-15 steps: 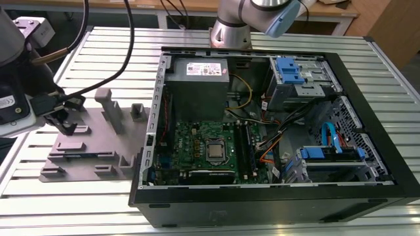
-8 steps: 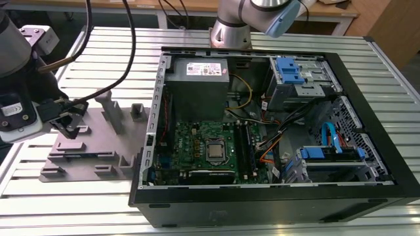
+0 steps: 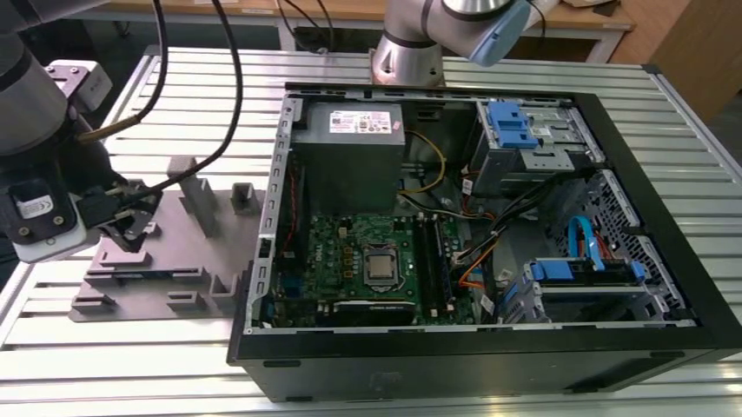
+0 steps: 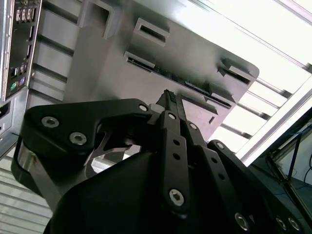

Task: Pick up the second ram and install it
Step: 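Reach for the second ram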

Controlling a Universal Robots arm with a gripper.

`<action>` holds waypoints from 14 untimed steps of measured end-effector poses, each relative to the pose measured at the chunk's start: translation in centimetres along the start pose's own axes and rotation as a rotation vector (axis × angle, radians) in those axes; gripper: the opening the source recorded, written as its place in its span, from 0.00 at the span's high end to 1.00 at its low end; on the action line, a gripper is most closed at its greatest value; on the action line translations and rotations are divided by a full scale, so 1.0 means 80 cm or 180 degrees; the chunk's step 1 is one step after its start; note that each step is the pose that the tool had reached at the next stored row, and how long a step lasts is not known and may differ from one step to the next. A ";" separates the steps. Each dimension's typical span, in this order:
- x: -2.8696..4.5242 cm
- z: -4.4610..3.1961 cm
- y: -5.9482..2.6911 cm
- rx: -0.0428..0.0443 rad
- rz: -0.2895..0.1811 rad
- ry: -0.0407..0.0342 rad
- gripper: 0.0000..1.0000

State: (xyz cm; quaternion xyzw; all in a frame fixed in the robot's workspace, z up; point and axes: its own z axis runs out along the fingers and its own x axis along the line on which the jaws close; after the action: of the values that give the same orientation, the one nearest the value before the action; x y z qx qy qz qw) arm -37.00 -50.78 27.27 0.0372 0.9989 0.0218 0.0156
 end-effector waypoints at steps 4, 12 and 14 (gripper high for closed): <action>0.0002 0.0092 -0.001 0.0000 0.0000 0.0000 0.93; 0.0007 0.0272 -0.003 0.0000 0.0000 0.0000 0.93; 0.0008 0.0317 -0.003 0.0000 0.0000 0.0000 0.93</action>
State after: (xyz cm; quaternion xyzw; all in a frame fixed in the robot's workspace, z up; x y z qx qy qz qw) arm -37.00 -50.92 24.72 0.0372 0.9989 0.0218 0.0156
